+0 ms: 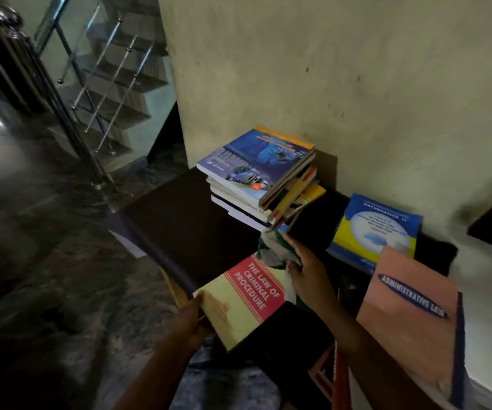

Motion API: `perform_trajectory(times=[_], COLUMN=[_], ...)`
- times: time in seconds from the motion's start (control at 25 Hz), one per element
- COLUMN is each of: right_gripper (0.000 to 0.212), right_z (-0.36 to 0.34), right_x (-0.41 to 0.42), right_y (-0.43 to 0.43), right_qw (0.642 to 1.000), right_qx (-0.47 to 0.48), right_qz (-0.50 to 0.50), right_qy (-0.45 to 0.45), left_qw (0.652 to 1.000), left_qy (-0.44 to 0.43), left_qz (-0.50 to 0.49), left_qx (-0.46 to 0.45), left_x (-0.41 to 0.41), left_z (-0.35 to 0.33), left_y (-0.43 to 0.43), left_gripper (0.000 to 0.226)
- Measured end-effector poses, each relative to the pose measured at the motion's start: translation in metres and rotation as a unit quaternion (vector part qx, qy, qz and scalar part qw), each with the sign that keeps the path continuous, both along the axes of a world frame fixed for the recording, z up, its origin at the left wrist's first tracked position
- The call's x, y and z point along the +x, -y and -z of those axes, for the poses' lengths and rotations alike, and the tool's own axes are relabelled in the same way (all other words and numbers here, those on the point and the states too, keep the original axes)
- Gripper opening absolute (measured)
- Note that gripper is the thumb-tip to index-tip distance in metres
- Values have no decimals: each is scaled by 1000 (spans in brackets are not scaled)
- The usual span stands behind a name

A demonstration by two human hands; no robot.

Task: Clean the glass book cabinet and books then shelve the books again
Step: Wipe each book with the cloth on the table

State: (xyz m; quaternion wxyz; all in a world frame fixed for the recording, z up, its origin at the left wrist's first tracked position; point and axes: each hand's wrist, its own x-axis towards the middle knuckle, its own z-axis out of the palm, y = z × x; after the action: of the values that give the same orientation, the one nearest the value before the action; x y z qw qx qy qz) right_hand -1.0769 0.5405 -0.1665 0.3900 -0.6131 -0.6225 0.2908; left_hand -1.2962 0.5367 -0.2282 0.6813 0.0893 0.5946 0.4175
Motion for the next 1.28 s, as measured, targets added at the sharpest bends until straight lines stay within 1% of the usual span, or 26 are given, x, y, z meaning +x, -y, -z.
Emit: perform_trajectory(times=[0.12, 0.2, 0.24, 0.28, 0.36, 0.44, 0.56, 0.6, 0.64, 0.72, 0.8, 0.84, 0.88, 0.92, 0.96, 1.0, 1.04, 1.08, 1.12, 1.16, 1.2, 1.24, 1.28], right_gripper=[53, 59, 62, 65, 65, 68, 88, 92, 91, 75, 56, 52, 50, 48, 45, 41, 39, 42, 49, 54, 56, 56, 55], right_z=[27, 49, 62, 74, 90, 91, 88, 88, 89, 88, 90, 89, 90, 88, 82, 74, 63, 51, 35, 21, 6, -9, -21], right_x=[-10, -17, -20, -22, -25, -34, -63, -75, -89, -118, -142, -150, -154, -153, -149, -141, -131, -120, -108, -95, -85, -74, -66], right_y=[-13, -21, -24, -27, -32, -31, -15, -7, 3, 21, 40, 47, 53, 59, 62, 65, 67, 66, 66, 66, 66, 67, 68], right_qw=[994, 989, 987, 979, 949, 932, 923, 925, 930, 948, 963, 966, 967, 975, 987, 994, 998, 999, 997, 994, 991, 989, 986], right_qx=[24, 12, -3, -15, -21, -38, -26, -26, -22, 5, 28, 41, 47, 43, 31, 5, -22, -37, -53, -55, -46, -21, 3], right_qz=[105, 136, 134, 125, 118, 117, 84, 64, 46, -3, -61, -83, -94, -93, -63, -44, -30, 8, 52, 94, 125, 147, 167], right_qy=[22, 49, 92, 161, 293, 342, 374, 372, 363, 319, 260, 243, 231, 197, 142, 98, 47, 18, -7, -13, -14, -8, 0], left_qw=[999, 998, 997, 995, 992, 989, 981, 979, 979, 980, 984, 984, 982, 978, 976, 978, 979, 975, 967, 955, 939, 915, 883], left_qy=[2, -19, -31, -36, -31, -9, 29, 33, 29, 27, 65, 91, 115, 139, 147, 126, 76, 17, -40, -80, -109, -138, -176], left_qz=[45, 66, 76, 90, 123, 149, 190, 197, 200, 193, 159, 147, 141, 139, 147, 163, 189, 218, 240, 250, 253, 260, 265], left_qx=[-12, -4, 1, 4, -2, -18, -28, -26, -24, -25, -42, -50, -58, -62, -57, -43, -13, 30, 80, 137, 204, 275, 346], left_x=[-9, -15, -18, -22, -32, -41, -52, -54, -55, -54, -58, -61, -65, -68, -68, -65, -61, -57, -54, -50, -46, -43, -39], left_z=[2, 5, 7, 7, 8, 9, 15, 16, 19, 22, 24, 23, 22, 20, 17, 12, 6, -1, -10, -18, -26, -36, -47], left_y=[-2, -4, -6, -7, -11, -13, -15, -16, -17, -18, -18, -18, -19, -18, -17, -14, -11, -10, -8, -7, -6, -5, -4], left_gripper=[10, 9, 9, 8, 11, 15, 18, 17, 18, 26, 44, 53, 60, 65, 65, 59, 46, 31, 20, 14, 12, 10, 7])
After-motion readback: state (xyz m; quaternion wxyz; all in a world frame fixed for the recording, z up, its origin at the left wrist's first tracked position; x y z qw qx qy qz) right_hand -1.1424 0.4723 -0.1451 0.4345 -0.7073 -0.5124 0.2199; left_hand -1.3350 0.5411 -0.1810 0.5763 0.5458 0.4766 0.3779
